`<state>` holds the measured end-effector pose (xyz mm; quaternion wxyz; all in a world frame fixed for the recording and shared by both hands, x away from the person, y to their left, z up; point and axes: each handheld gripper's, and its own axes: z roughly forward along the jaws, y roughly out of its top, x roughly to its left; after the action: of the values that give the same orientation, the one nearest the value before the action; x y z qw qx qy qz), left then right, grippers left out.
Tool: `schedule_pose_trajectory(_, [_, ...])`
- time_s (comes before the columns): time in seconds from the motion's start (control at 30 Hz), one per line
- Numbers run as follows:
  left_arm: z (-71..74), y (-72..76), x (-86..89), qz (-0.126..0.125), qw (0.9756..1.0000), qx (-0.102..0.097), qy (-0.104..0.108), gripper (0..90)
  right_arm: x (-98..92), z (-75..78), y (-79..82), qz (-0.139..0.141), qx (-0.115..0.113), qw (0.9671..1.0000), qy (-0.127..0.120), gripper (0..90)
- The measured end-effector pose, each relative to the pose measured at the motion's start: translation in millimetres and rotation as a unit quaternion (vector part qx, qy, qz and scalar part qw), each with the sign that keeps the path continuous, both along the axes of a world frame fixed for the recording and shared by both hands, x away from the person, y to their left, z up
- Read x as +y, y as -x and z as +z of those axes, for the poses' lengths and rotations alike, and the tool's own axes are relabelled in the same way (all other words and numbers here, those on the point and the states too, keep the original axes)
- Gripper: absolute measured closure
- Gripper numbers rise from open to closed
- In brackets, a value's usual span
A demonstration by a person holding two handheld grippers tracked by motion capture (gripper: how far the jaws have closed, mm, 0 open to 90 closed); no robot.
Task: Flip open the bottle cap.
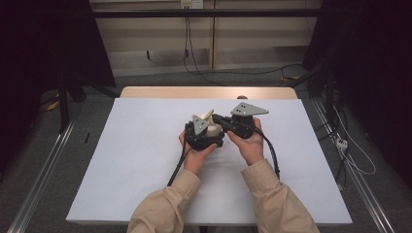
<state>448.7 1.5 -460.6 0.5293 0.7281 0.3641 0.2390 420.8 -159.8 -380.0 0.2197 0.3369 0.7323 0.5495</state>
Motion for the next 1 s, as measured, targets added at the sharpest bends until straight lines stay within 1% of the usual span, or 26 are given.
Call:
schedule_pose_trajectory(0.07, [0.0,0.1,0.0,0.0,1.0,0.0,0.0,5.1,0.8,-0.4,-0.4,-0.001,-0.001,1.0,0.004,90.0])
schedule_pose_trajectory(0.33, [0.0,0.2,-0.1,0.001,1.0,0.0,0.0,5.1,1.3,-0.5,-1.9,0.0,-0.002,1.0,0.0,90.0])
schedule_pose_trajectory(0.57, [0.0,0.2,0.0,0.0,1.0,0.001,0.0,5.1,4.3,-0.8,-3.8,0.001,-0.004,1.0,0.003,90.0])
schedule_pose_trajectory(0.73, [0.1,-0.1,0.3,0.0,1.0,0.0,-0.001,5.1,5.5,-2.0,-5.3,0.002,-0.001,1.0,-0.001,90.0])
schedule_pose_trajectory(0.87, [-0.1,0.1,-0.4,0.001,1.0,0.001,0.003,5.1,7.0,-1.3,-6.1,0.005,-0.003,1.0,-0.001,90.0])
schedule_pose_trajectory(1.0, [-0.2,0.2,-0.4,0.001,1.0,0.001,0.004,5.1,7.1,-0.9,-6.8,0.005,-0.003,1.0,-0.004,90.0])
